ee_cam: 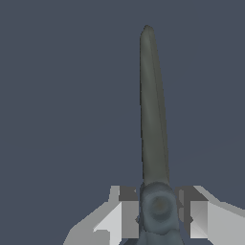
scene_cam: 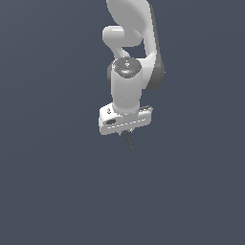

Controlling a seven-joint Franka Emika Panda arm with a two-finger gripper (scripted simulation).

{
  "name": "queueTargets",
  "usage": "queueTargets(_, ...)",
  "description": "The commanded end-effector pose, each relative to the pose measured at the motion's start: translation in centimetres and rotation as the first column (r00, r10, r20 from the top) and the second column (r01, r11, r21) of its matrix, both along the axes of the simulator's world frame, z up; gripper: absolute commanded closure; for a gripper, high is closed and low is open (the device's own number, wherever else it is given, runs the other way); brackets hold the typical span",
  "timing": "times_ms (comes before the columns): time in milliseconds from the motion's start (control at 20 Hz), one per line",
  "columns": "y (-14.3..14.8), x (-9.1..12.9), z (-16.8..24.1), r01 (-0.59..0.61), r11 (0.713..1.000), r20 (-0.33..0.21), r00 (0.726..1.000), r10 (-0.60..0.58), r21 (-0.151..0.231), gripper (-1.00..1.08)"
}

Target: Pick up the object and move it to a goal position.

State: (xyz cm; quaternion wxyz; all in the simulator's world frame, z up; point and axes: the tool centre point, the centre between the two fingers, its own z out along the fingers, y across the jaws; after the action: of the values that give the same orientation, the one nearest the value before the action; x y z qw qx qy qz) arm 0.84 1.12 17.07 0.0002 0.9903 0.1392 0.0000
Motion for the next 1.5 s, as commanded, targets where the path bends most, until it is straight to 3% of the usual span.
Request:
queueTargets(0,1.5,0.6,2.7,0.0,1.0,0.0,1.0,0.0,0.0,1.08)
queueTargets(700,8.8,4.1,15.1,0.002,1.0,0.0,1.0,-0.002,0.0,1.08)
queueTargets(1450,13.5,6.5,22.9,0.002,1.0,0.0,1.0,-0.002,0.0,1.08)
